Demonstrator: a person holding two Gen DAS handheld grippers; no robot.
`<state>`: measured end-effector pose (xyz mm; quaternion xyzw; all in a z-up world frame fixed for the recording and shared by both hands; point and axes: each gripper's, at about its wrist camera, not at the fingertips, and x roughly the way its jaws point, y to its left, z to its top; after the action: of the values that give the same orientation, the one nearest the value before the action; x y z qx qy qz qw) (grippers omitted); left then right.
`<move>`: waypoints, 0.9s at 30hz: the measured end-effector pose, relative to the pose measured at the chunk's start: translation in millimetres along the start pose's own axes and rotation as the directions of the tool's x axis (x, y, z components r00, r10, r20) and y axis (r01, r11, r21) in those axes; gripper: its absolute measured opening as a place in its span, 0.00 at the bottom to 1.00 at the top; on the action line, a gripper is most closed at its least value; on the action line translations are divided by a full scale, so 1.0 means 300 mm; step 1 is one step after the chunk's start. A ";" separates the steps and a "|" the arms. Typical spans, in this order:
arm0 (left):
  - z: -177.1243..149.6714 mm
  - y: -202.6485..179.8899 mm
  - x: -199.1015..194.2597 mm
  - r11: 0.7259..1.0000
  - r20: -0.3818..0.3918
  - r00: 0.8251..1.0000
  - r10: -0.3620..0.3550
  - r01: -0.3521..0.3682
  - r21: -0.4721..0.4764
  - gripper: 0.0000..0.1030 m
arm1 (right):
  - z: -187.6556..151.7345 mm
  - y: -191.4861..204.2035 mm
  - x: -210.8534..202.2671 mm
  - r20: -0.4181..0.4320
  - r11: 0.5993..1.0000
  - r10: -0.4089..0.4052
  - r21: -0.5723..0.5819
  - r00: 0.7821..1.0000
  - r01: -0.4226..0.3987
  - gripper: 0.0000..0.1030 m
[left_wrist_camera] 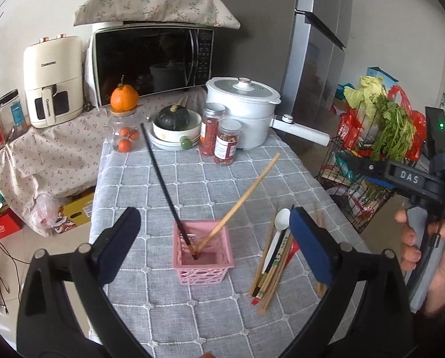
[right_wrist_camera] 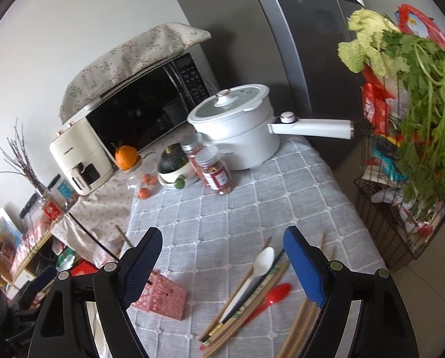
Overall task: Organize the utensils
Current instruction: 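Move both grippers back over the remaining utensils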
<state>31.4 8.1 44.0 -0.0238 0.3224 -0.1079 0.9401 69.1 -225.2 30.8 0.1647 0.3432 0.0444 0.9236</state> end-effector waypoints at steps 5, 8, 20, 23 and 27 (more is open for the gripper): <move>0.008 -0.118 0.006 0.994 -0.017 0.996 -0.093 0.093 0.048 0.97 | -0.008 -0.127 0.033 -0.085 0.991 -0.132 -0.008 0.988 0.132 0.84; 0.009 -0.203 0.039 0.988 -0.052 0.992 -0.117 0.121 0.099 0.97 | -0.011 -0.205 0.040 -0.124 0.987 -0.154 0.028 0.980 0.158 0.84; -0.014 -0.448 0.409 0.971 -0.342 0.938 -0.059 0.134 0.200 0.81 | -0.027 -0.389 0.111 -0.245 0.955 -0.279 0.031 0.928 0.295 0.84; -0.023 -0.457 0.545 0.977 -0.433 0.899 -0.069 0.149 0.153 0.65 | -0.033 -0.430 0.144 -0.287 0.950 -0.273 0.068 0.918 0.304 0.84; -0.043 -0.453 0.721 0.983 -0.509 0.859 -0.059 0.139 0.120 0.64 | -0.045 -0.458 0.182 -0.330 0.950 -0.249 0.098 0.910 0.296 0.84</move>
<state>164.4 -171.2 -80.8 0.0604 0.5455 -0.1828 0.8157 97.7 -340.3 -58.5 0.1729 0.5076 -0.0848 0.8398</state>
